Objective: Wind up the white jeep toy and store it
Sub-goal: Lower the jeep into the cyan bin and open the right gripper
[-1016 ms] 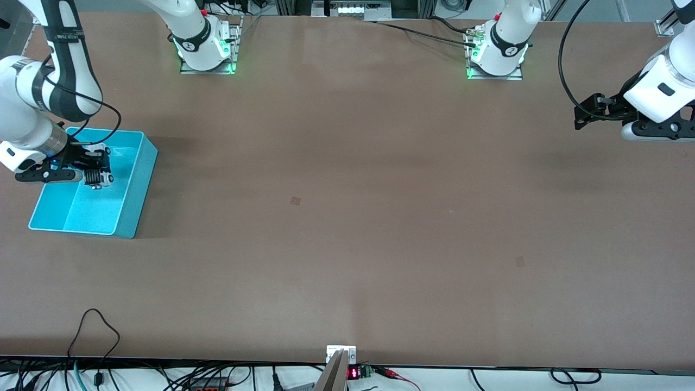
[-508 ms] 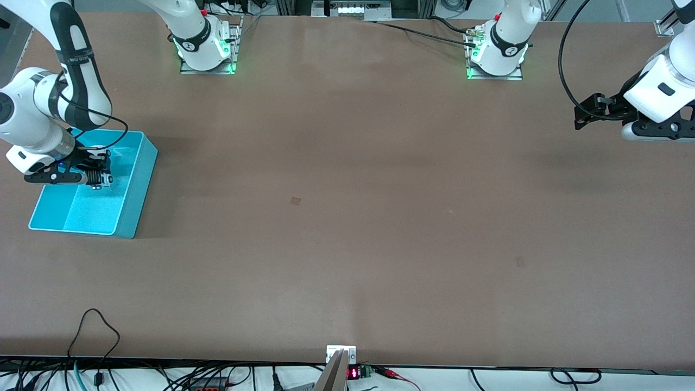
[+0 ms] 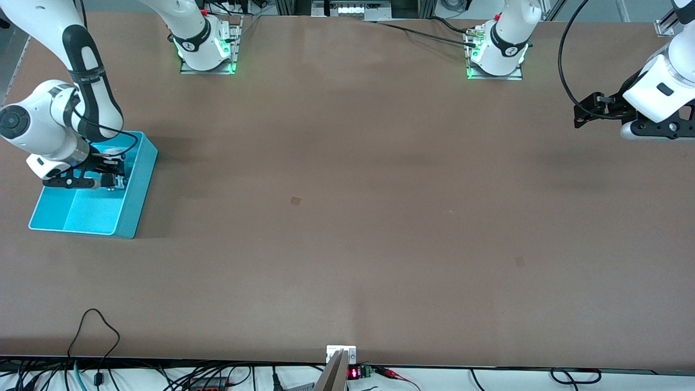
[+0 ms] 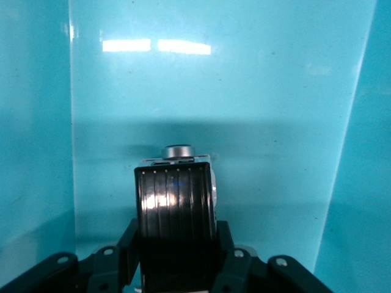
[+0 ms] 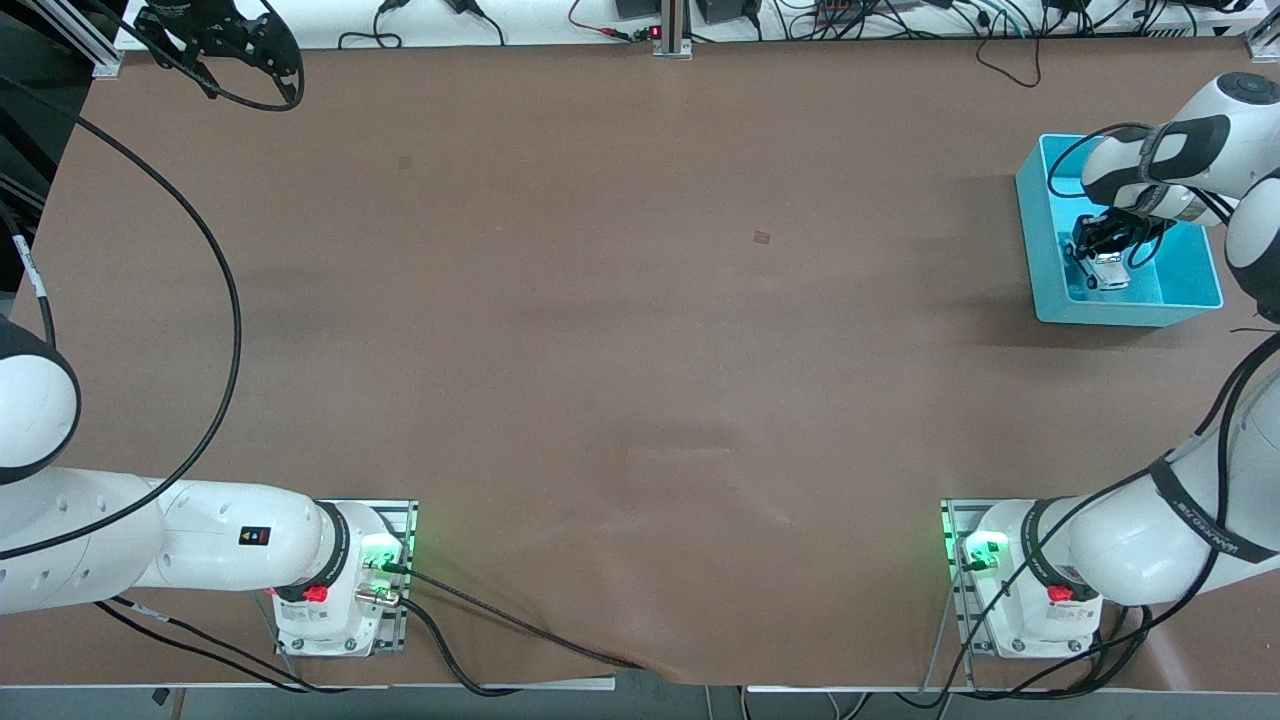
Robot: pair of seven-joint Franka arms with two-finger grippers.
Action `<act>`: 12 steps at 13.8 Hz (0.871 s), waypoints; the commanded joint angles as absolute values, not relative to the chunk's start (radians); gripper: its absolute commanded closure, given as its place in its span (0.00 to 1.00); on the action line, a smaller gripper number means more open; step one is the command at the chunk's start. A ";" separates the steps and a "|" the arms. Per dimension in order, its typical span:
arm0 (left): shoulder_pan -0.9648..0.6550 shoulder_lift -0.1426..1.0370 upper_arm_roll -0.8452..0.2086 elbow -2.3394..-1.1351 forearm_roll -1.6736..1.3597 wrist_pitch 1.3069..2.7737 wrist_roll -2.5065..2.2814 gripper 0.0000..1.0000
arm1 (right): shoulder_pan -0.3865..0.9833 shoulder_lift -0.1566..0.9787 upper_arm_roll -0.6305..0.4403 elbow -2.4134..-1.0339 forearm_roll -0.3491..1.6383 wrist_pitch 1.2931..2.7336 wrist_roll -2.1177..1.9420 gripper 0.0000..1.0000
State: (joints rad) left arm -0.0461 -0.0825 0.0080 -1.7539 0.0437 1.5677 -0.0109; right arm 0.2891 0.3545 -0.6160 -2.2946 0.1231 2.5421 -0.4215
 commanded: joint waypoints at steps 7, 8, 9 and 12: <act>-0.049 -0.072 0.011 -1.724 0.032 1.542 0.006 0.00 | 0.287 0.313 -0.603 -2.217 0.147 2.476 -0.529 0.00; -0.049 -0.072 0.011 -1.724 0.032 1.542 0.006 0.00 | 0.290 0.310 -0.603 -2.156 0.147 2.388 -0.529 0.00; -0.049 -0.072 0.011 -1.724 0.032 1.542 0.006 0.00 | 0.293 0.308 -0.603 -2.090 0.147 2.293 -0.531 0.00; -0.049 -0.072 0.011 -1.724 0.032 1.542 0.008 0.00 | 0.310 0.287 -0.601 -1.944 0.147 2.084 -0.534 0.00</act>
